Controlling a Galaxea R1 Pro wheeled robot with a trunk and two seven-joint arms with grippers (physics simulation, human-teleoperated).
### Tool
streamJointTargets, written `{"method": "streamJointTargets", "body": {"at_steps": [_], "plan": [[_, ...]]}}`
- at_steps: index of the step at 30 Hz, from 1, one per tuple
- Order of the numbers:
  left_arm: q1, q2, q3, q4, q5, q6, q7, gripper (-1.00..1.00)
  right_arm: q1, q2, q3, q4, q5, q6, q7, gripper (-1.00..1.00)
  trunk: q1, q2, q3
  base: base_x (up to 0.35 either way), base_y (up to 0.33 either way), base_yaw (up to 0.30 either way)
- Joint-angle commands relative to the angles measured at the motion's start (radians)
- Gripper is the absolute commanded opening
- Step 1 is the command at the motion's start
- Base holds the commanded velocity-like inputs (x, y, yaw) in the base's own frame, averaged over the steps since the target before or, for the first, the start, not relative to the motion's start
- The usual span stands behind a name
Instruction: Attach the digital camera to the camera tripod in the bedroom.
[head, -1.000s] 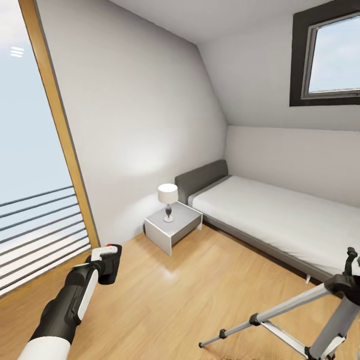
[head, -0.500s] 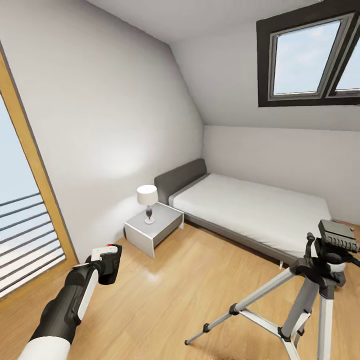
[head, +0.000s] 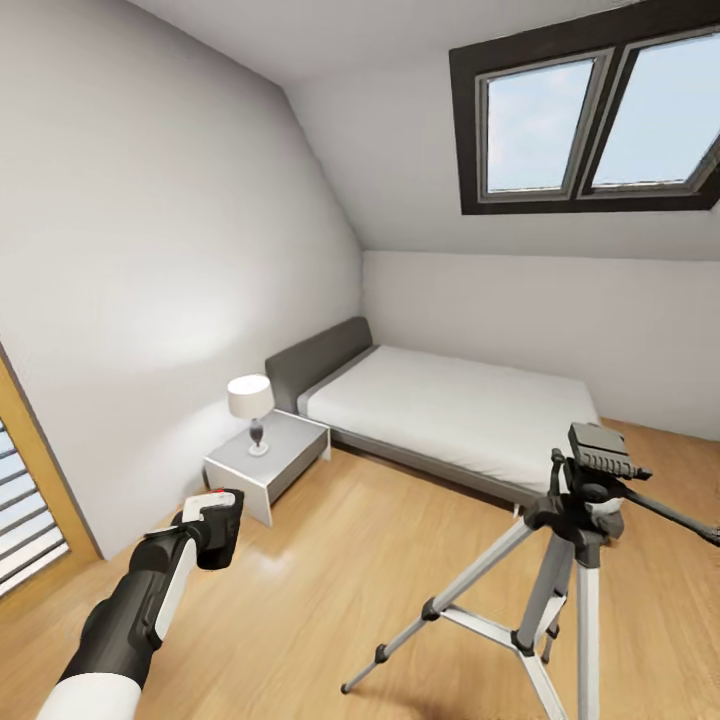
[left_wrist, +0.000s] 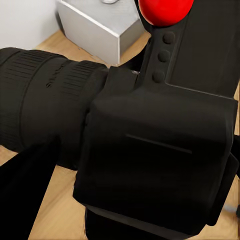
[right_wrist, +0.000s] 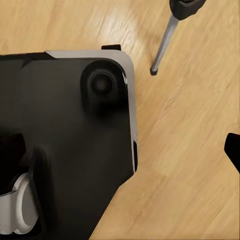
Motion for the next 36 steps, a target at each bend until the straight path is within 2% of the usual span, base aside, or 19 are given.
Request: {"method": "streamJointTargets", "body": {"at_steps": [1,11,19,27,36], "plan": [[0.000,0.000,0.000,-0.001,0.004,0.005,0.005,-1.00,-0.001,0.000,-0.002,0.003,-0.006,-0.006,0.005,1.00,0.001,-0.001,0.000,0.197,0.055,-0.295],[0.000,0.001,0.004,-0.002,0.002,0.004,0.004,-1.00,-0.001,0.000,-0.002,0.003,-0.006,-0.015,0.006,1.00,0.001,-0.001,0.000,0.180,0.054,-0.295],[0.000,0.001,0.004,-0.006,0.003,0.007,0.004,-1.00,-0.001,0.000,-0.002,0.003,-0.006,-0.016,0.006,1.00,0.001,-0.001,0.000,0.026,0.008,-0.295],[0.000,0.000,0.004,-0.007,0.022,0.009,0.005,-1.00,-0.001,0.000,-0.002,0.003,-0.007,-0.016,0.006,1.00,0.001,-0.001,0.000,0.004,0.001,-0.295],[0.000,0.000,0.004,-0.006,0.028,0.009,0.006,-1.00,-0.001,0.001,-0.002,0.003,-0.008,-0.016,0.006,1.00,0.001,-0.001,0.000,0.000,0.000,-0.295]]}}
